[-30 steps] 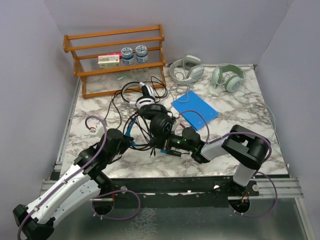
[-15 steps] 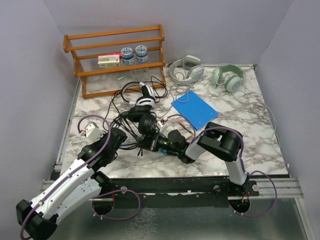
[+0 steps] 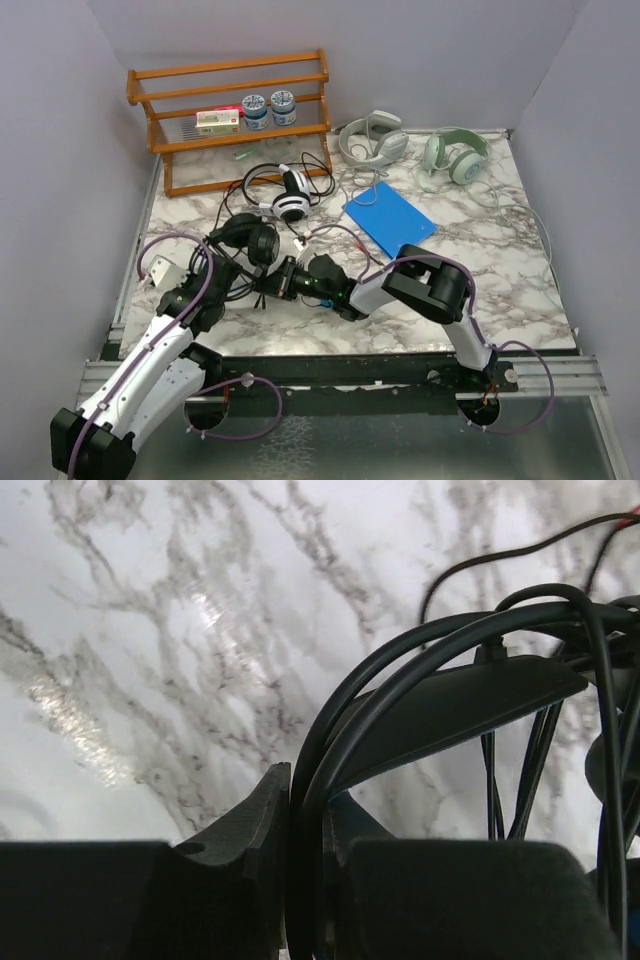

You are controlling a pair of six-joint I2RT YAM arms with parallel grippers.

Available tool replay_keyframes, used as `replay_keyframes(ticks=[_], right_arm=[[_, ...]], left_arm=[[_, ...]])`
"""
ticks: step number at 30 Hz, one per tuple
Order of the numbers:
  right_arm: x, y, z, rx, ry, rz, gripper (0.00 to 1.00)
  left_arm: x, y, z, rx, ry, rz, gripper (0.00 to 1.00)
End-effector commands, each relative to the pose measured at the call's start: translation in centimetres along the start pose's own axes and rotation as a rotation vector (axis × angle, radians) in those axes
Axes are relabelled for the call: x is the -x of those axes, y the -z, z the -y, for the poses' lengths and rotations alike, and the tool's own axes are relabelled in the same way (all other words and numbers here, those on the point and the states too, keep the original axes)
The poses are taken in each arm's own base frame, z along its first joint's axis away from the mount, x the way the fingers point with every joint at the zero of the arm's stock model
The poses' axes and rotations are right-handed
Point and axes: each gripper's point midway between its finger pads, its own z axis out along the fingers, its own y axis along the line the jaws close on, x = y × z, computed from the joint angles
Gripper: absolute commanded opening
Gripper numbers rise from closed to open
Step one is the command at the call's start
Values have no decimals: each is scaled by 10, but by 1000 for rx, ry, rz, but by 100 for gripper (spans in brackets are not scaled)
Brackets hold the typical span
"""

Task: Wrap the headphones
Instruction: Place the headphones at the corner of the board.

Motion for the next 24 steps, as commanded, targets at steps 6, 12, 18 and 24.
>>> replay_keyframes(ticks=[6, 12, 18, 24], right_arm=[[-50, 9, 70, -183, -17, -121, 7], [-45, 25, 73, -226, 51, -105, 30], [-30, 44, 58, -250, 139, -70, 37], [-12, 69, 34, -248, 244, -27, 38]], left_arm=[[-19, -35, -35, 107, 106, 73, 0], [-2, -34, -32, 108, 93, 145, 0], [10, -46, -42, 172, 107, 218, 0], [24, -63, -65, 349, 189, 199, 0]])
